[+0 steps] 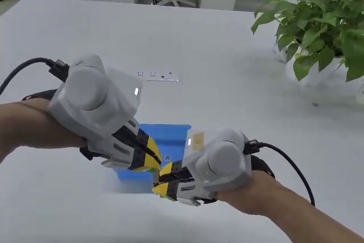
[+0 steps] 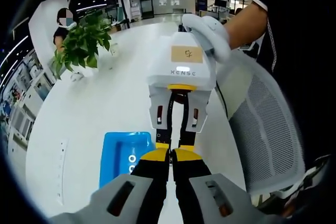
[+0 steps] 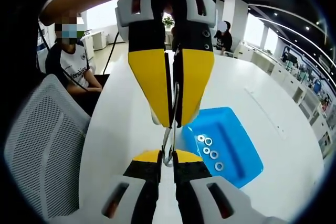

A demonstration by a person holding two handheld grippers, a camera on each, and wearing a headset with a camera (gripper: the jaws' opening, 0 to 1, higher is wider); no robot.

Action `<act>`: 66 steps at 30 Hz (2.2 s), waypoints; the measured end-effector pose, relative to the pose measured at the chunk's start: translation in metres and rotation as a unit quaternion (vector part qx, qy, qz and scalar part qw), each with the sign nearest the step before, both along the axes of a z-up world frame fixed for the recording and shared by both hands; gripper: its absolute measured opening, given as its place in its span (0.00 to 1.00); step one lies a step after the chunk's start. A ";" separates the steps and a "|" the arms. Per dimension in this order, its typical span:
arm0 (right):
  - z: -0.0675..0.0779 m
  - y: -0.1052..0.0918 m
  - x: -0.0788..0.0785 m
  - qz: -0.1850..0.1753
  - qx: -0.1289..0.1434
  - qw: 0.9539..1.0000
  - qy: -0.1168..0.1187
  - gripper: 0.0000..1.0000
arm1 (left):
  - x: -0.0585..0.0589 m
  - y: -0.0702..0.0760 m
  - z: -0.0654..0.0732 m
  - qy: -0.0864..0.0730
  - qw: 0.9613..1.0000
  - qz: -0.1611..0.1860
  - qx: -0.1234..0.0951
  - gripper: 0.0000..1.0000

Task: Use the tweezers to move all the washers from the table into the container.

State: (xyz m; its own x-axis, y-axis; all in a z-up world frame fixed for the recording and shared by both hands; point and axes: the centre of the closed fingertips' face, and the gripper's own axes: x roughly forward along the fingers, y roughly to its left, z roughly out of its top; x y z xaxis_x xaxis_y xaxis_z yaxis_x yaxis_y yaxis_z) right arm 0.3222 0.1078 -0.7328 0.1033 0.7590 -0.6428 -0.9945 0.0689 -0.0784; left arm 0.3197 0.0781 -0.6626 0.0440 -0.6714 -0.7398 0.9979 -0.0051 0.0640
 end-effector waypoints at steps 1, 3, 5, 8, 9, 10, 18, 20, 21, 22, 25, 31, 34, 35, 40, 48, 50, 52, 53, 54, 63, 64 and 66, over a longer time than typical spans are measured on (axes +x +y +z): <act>0.002 0.000 0.001 0.000 0.001 1.000 -0.002 0.10 | 0.001 0.000 0.001 -0.002 1.000 0.000 0.000 0.06; 0.006 0.001 0.003 0.001 0.002 1.000 -0.004 0.10 | 0.002 0.001 0.005 -0.004 1.000 0.000 0.001 0.06; 0.009 0.002 0.005 0.000 0.004 1.000 -0.006 0.10 | 0.004 0.002 0.008 -0.008 1.000 0.000 0.000 0.06; 0.015 0.003 0.009 0.001 0.005 1.000 -0.011 0.10 | 0.007 0.002 0.013 -0.013 1.000 0.000 0.000 0.06; 0.017 0.003 0.011 0.001 0.004 1.000 -0.014 0.10 | 0.009 0.002 0.016 -0.016 1.000 0.000 -0.001 0.06; 0.020 0.003 0.013 0.001 0.004 1.000 -0.016 0.10 | 0.010 0.003 0.018 -0.017 1.000 0.000 -0.001 0.06; 0.031 0.003 0.030 0.000 0.007 0.999 -0.031 0.10 | 0.025 0.003 0.029 -0.033 0.999 0.001 -0.004 0.06; 0.032 0.003 0.033 0.001 0.006 0.999 -0.034 0.10 | 0.027 0.003 0.029 -0.035 0.999 0.001 -0.004 0.06; 0.032 0.003 0.034 0.001 0.006 0.999 -0.035 0.10 | 0.029 0.003 0.030 -0.036 0.999 0.001 -0.005 0.06; 0.032 0.003 0.036 0.001 0.005 0.999 -0.035 0.10 | 0.031 0.003 0.030 -0.036 0.999 0.001 -0.005 0.06; 0.032 0.003 0.041 0.001 0.004 0.999 -0.036 0.10 | 0.036 0.003 0.029 -0.038 0.999 0.002 -0.005 0.06; 0.028 0.003 0.051 0.000 0.004 0.999 -0.035 0.10 | 0.046 0.004 0.026 -0.038 0.999 0.003 -0.006 0.06; 0.025 0.003 0.056 0.000 0.003 0.999 -0.034 0.10 | 0.050 0.003 0.023 -0.037 0.999 0.003 -0.008 0.06; 0.023 0.003 0.058 0.000 0.002 0.999 -0.034 0.10 | 0.052 0.003 0.021 -0.037 0.999 0.003 -0.008 0.06; 0.014 0.003 0.064 -0.001 -0.002 1.000 -0.028 0.10 | 0.059 0.003 0.013 -0.032 0.999 0.003 -0.006 0.06; -0.002 0.001 0.074 -0.002 -0.006 1.000 -0.015 0.10 | 0.071 0.004 -0.004 -0.023 1.000 0.006 -0.004 0.06; -0.007 0.002 0.076 -0.002 -0.007 1.000 -0.011 0.10 | 0.073 0.005 -0.009 -0.020 1.000 0.006 -0.002 0.06; -0.011 0.002 0.077 -0.001 -0.008 1.000 -0.008 0.10 | 0.075 0.005 -0.013 -0.017 1.000 0.006 -0.002 0.06; -0.013 0.002 0.078 -0.001 -0.009 1.000 -0.007 0.10 | 0.076 0.005 -0.015 -0.015 1.000 0.006 -0.002 0.06; -0.016 0.002 0.079 0.000 -0.009 1.000 -0.005 0.10 | 0.077 0.005 -0.017 -0.013 1.000 0.007 -0.002 0.06; -0.030 0.002 0.083 0.001 -0.015 1.000 0.008 0.10 | 0.083 0.005 -0.032 -0.002 1.000 0.009 0.000 0.06; -0.032 0.002 0.083 0.002 -0.015 1.000 0.010 0.10 | 0.084 0.005 -0.033 0.000 1.000 0.009 -0.001 0.06; -0.035 0.002 0.084 0.002 -0.017 1.000 0.012 0.10 | 0.084 0.005 -0.036 0.002 1.000 0.010 0.000 0.06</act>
